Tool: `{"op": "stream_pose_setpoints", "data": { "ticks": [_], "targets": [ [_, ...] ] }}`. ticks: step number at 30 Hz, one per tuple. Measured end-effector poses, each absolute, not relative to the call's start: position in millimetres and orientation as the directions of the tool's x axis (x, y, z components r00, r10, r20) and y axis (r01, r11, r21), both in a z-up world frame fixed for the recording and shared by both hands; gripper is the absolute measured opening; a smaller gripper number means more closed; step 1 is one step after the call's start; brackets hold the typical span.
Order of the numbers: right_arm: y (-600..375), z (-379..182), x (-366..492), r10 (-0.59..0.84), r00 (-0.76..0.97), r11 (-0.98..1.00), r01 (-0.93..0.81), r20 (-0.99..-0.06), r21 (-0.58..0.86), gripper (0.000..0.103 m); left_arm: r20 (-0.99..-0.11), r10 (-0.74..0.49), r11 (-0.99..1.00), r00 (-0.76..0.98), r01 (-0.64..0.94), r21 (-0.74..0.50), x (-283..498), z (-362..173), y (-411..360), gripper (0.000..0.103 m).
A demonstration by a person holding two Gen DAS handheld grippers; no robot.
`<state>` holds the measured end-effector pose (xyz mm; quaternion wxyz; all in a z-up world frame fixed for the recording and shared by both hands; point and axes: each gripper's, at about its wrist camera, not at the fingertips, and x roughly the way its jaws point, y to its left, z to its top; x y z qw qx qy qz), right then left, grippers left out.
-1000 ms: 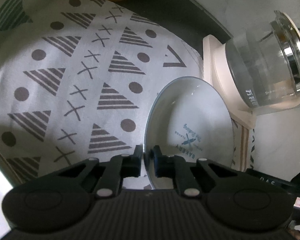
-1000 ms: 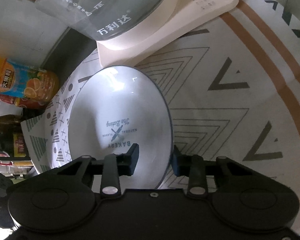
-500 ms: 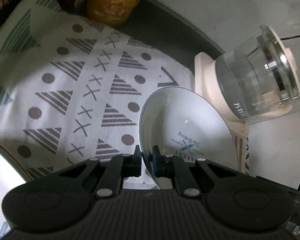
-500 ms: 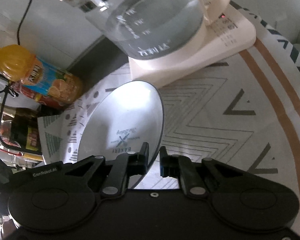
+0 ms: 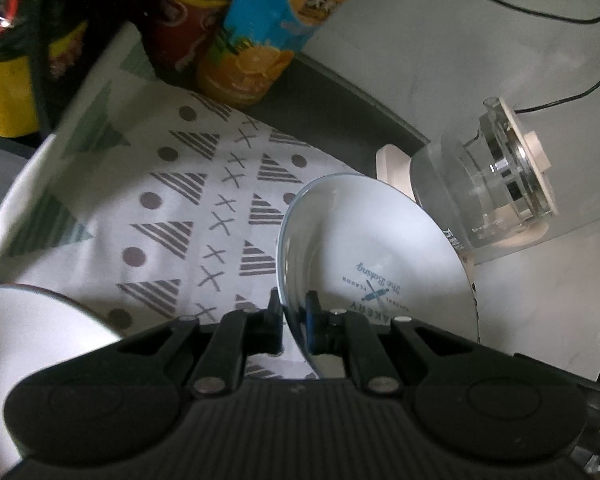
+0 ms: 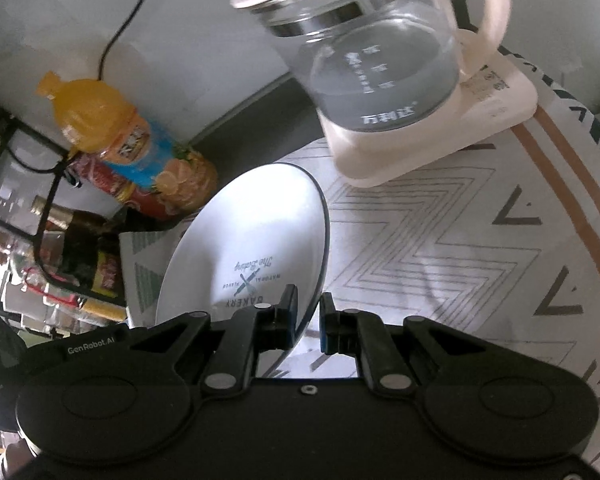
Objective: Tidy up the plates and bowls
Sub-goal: 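Lift the 'Bakery' plate and carry it over the stacked plates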
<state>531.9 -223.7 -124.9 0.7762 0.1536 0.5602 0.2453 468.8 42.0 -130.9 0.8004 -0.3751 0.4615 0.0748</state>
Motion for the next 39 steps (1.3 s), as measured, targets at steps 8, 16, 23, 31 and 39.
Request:
{"op": "stream_pose_setpoints", "data": {
  "ticks": [8, 16, 23, 31, 39],
  "targets": [
    [-204, -116, 506, 0.571, 0.254, 0.819, -0.234, -0.780, 0.524, 0.011, -0.790, -0.205, 0.692, 0.578, -0.485, -0.534, 435, -124, 64, 0.008],
    [-186, -112, 477, 0.590, 0.244, 0.804, -0.260, -0.770, 0.534, 0.011, -0.792, -0.185, 0.692, 0.581, -0.495, -0.525, 401, -119, 83, 0.009],
    [-175, -111, 453, 0.600, 0.234, 0.797, -0.255, -0.765, 0.547, 0.011, -0.794, -0.171, 0.694, 0.583, -0.501, -0.517, 375, -117, 96, 0.009],
    [-159, -112, 428, 0.599, 0.234, 0.795, -0.292, -0.766, 0.532, 0.012, -0.793, -0.161, 0.693, 0.588, -0.504, -0.515, 349, -116, 110, 0.009],
    [-152, -118, 404, 0.583, 0.221, 0.802, -0.313, -0.782, 0.509, 0.012, -0.793, -0.170, 0.685, 0.585, -0.508, -0.522, 325, -126, 117, 0.009]
  ]
}}
